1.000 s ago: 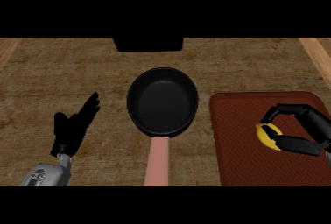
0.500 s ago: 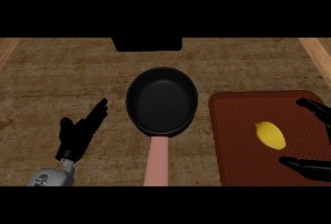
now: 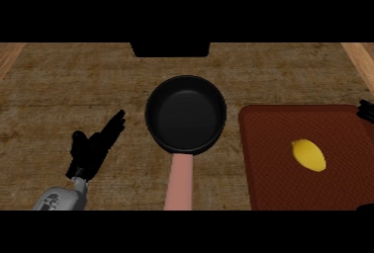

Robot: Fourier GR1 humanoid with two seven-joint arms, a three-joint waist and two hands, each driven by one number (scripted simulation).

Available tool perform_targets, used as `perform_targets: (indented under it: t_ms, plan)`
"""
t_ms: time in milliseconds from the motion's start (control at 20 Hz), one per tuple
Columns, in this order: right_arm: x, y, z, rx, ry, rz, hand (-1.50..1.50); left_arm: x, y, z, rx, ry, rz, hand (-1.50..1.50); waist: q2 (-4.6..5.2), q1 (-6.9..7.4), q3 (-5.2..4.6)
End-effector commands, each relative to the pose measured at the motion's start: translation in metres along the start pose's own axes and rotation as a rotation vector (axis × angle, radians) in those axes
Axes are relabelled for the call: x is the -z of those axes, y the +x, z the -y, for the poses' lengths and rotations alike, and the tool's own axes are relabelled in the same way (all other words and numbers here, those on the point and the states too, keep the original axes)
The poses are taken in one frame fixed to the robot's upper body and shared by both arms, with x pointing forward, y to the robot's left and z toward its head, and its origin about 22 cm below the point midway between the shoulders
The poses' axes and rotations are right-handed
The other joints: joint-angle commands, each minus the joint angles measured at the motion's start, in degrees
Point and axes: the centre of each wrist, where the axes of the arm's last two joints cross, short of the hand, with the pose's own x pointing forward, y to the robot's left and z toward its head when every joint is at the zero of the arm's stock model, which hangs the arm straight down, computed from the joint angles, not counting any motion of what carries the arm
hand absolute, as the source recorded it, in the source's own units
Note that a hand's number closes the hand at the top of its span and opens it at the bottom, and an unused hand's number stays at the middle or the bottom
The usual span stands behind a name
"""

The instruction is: Pick the lemon from the tray and place it in the pot

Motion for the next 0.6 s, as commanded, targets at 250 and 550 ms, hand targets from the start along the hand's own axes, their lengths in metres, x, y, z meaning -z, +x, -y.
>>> perform_targets:
  t_ms: [250, 550]
  plan:
    - [0.025, -0.005, -0.008, -0.003, 0.204, -0.301, -1.5, -0.007, -0.006, 0.004, 0.002, -0.033, -0.02, 0.0, 0.32, 1.46, -0.02]
    - [0.039, -0.053, -0.029, -0.111, 0.369, -0.376, -1.5, 0.007, 0.005, 0.014, -0.007, -0.035, -0.019, 0.0, 0.42, 1.4, 0.04]
